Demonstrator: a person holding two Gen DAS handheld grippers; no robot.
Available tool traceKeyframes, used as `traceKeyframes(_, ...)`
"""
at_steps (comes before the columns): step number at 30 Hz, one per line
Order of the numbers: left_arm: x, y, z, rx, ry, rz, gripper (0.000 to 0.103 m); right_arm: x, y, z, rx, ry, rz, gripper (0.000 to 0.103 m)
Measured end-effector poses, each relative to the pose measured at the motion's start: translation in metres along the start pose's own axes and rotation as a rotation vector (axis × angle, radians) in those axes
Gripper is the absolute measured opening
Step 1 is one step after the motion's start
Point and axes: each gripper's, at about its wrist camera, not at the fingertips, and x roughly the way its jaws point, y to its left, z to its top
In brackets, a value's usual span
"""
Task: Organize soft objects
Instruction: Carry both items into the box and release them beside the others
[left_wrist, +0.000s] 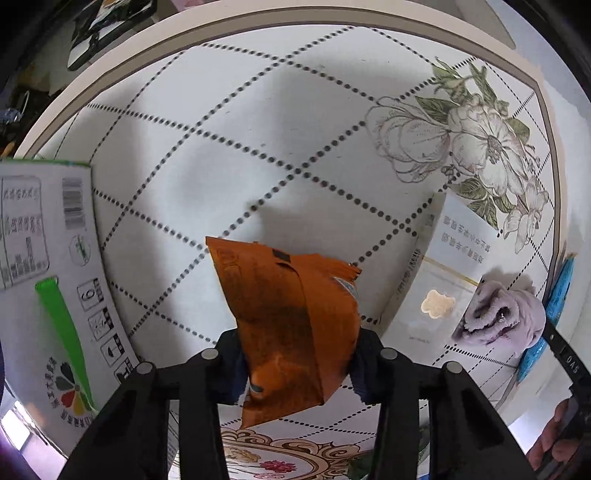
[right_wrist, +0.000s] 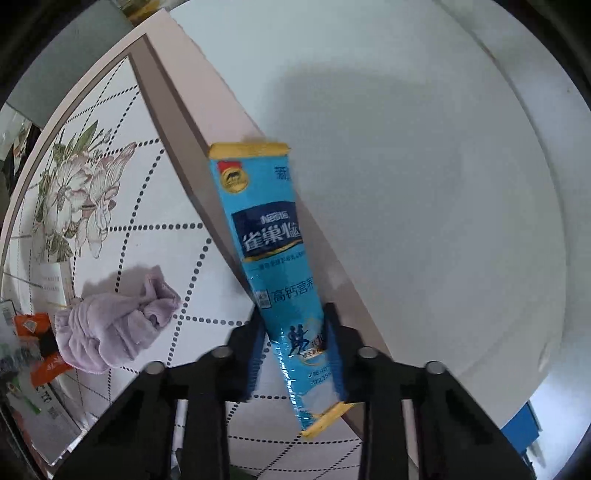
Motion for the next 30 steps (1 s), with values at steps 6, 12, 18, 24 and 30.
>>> traceKeyframes(6, -0.022, 0.010, -0.030, 0.003, -0.055, -0.029, 0.038, -0.022, 0.009, -0.017, -0.015, -0.017, 0.051, 0.017)
traceKeyframes(12, -0.073, 0.004, -0.089, 0.064, -0.157, -0.107, 0.038, -0.079, 0.028, -0.057, -0.058, -0.102, 0.158, 0.017)
traceKeyframes(18, -0.136, 0.017, -0.137, 0.089, -0.256, -0.213, 0.038, -0.148, 0.078, -0.111, -0.168, -0.174, 0.265, 0.017)
traceKeyframes(24, -0.181, 0.059, -0.177, 0.061, -0.348, -0.270, 0.038, -0.193, 0.156, -0.176, -0.325, -0.189, 0.360, 0.017)
traceKeyframes(30, -0.219, 0.134, -0.209, -0.009, -0.452, -0.223, 0.038, -0.230, 0.235, -0.239, -0.473, -0.176, 0.428, 0.017)
